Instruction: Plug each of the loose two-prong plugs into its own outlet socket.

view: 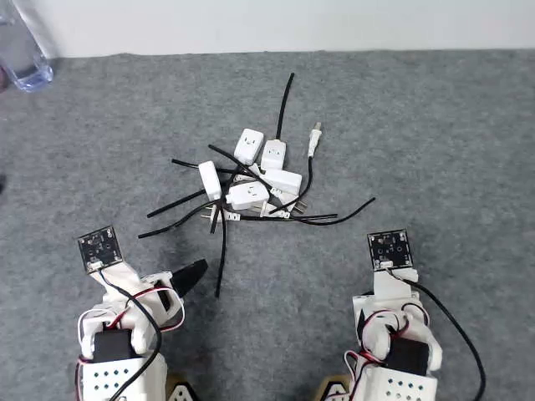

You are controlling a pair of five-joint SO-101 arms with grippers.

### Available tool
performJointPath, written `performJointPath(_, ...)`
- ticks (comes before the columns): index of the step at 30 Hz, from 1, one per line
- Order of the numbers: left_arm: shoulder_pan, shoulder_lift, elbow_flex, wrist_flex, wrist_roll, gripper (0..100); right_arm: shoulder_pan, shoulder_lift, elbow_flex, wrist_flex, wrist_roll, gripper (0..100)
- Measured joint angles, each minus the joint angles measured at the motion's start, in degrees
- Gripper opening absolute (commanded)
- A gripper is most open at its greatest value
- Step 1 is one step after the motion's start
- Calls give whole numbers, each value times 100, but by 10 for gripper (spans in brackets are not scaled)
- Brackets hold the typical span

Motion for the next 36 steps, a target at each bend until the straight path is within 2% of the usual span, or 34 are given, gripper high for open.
performJointPath(23,0,0,0,-88,0,449,0,0,0,0,-26,177)
performJointPath(27,-9,0,62,-1363,0,449,0,0,0,-422,-26,177)
performJointPath(32,-44,0,62,-3147,0,449,0,0,0,-1758,-26,179)
performJointPath(36,-26,0,62,-3640,0,449,0,0,0,-2620,-26,180)
